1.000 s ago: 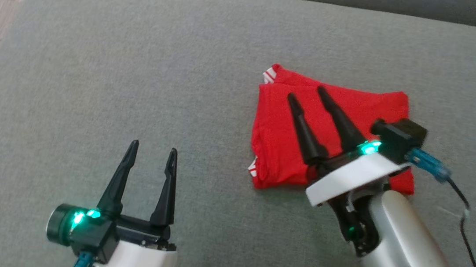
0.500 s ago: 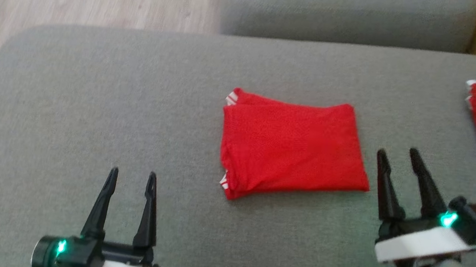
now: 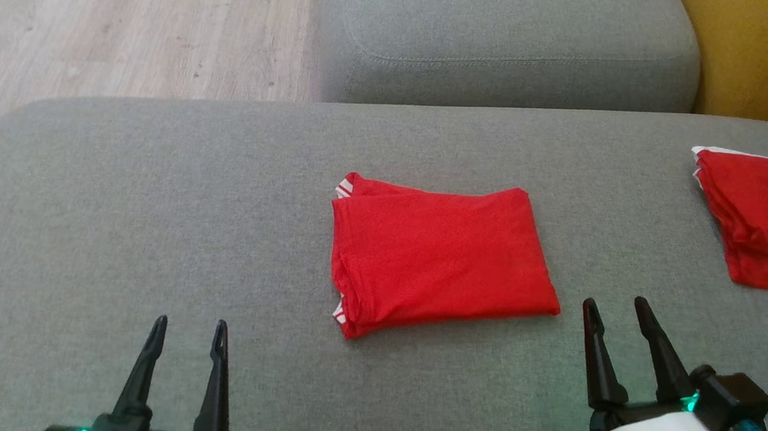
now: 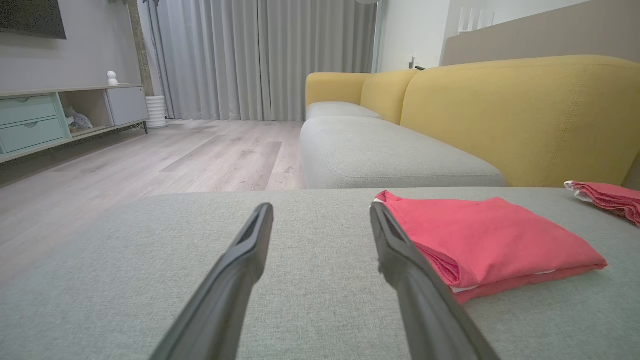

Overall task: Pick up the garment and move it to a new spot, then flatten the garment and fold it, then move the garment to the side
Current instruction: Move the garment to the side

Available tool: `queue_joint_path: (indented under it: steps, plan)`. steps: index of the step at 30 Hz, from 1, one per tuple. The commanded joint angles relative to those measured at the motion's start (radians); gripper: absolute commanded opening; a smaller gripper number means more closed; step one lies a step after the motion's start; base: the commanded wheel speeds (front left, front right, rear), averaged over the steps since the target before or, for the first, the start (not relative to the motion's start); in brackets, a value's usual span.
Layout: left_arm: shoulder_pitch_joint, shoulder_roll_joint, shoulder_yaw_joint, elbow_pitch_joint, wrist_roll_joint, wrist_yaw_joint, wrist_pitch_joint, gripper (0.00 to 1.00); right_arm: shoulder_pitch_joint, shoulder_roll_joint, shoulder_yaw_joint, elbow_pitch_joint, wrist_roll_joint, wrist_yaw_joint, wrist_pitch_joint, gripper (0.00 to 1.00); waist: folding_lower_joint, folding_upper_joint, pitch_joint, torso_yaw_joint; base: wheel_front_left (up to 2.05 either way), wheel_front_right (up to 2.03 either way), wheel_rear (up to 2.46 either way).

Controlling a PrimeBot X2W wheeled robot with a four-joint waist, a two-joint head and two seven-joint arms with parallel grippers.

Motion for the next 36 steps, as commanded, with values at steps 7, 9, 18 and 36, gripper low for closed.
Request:
queue_joint_path:
  steps: [7, 9, 18, 36]
  plan:
    - [-0.020, -0.005, 0.047, -0.021, -0.026, -0.003, -0.010, 1.00, -0.011, 0.001, 0.008, -0.023, -0.018, -0.001, -0.011, 1.00, 0.0001, -0.0001, -0.004, 0.002, 0.00, 0.00, 0.00]
    - [-0.020, -0.005, 0.047, -0.019, -0.025, -0.004, -0.010, 1.00, -0.011, 0.006, 0.001, -0.020, -0.009, -0.001, -0.011, 1.00, 0.0001, -0.0001, -0.003, 0.002, 0.00, 0.00, 0.00]
    - [-0.035, -0.005, 0.030, -0.027, -0.017, -0.005, -0.010, 1.00, -0.054, 0.008, -0.024, 0.054, 0.022, -0.001, -0.011, 1.00, 0.0001, -0.0001, 0.034, 0.022, 0.00, 0.00, 0.00]
    - [-0.168, -0.005, -0.073, -0.014, -0.025, -0.001, -0.010, 1.00, -0.500, -0.054, 0.055, 0.482, 0.168, -0.001, 0.157, 1.00, 0.0001, -0.0001, 0.243, 0.104, 0.00, 0.00, 0.00]
